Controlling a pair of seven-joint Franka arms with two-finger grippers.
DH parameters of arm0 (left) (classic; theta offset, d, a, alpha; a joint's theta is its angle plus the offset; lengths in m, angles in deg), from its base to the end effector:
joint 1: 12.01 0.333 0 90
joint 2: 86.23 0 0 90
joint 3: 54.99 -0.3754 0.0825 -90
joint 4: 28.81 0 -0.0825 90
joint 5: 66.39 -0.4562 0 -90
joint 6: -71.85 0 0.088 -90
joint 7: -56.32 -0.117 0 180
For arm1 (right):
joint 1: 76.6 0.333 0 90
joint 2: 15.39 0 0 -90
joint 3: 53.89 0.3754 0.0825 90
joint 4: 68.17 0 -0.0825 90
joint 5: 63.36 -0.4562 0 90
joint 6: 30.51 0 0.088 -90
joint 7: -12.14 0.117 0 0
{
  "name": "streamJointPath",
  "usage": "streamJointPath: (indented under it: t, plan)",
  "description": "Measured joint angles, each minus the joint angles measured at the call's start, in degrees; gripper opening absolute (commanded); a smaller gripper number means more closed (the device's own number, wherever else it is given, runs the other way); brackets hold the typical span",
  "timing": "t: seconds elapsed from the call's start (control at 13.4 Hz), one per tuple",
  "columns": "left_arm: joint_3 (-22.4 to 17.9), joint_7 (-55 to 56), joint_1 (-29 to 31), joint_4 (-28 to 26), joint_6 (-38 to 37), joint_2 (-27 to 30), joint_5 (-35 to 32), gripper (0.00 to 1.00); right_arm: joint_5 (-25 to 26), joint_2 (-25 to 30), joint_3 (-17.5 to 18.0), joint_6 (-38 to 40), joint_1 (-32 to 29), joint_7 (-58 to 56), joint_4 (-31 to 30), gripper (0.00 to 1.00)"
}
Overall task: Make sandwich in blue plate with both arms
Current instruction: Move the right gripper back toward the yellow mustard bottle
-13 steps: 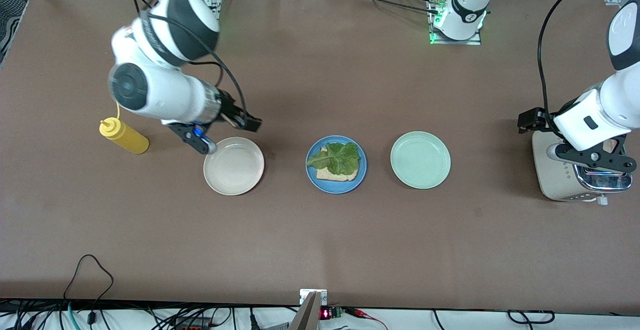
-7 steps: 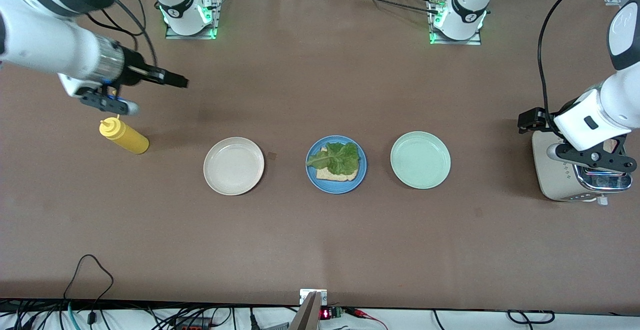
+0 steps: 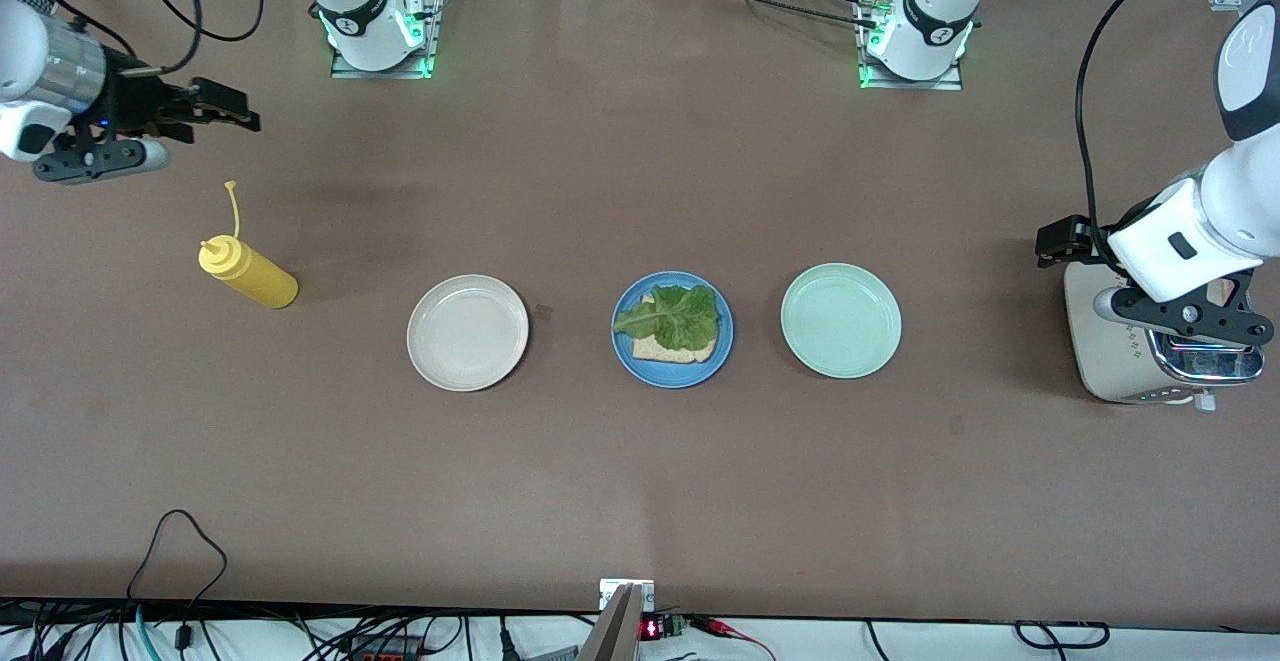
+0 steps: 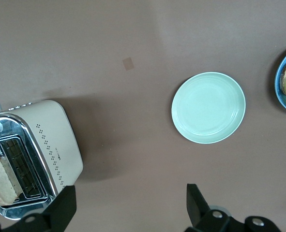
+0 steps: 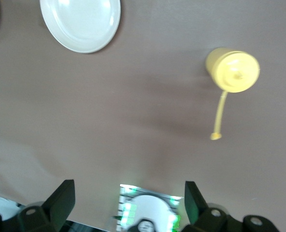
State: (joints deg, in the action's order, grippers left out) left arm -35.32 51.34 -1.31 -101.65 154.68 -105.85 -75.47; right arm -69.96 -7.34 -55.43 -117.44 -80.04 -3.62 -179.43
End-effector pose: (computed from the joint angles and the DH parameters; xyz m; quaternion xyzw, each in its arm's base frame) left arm 0.7255 -0.0494 0.6028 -0.9906 0.1121 0.0739 0.0246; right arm 0.5431 -0.0340 0.5561 -0.9842 -0.0882 0.1284 0.0837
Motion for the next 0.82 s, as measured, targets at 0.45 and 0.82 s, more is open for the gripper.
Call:
streamJointPath:
  t: [0.45,0.82]
  plan:
    - [0.0,0.0,0.0,0.0,0.0,0.0,0.0,1.0,1.37,-2.17,-8.58,-12.2,-6.81,-31.72,-5.48,1.0]
    - [0.0,0.0,0.0,0.0,0.0,0.0,0.0,1.0,-0.51,-7.78,-9.74,-23.51,-11.97,-54.27,-6.44,1.0]
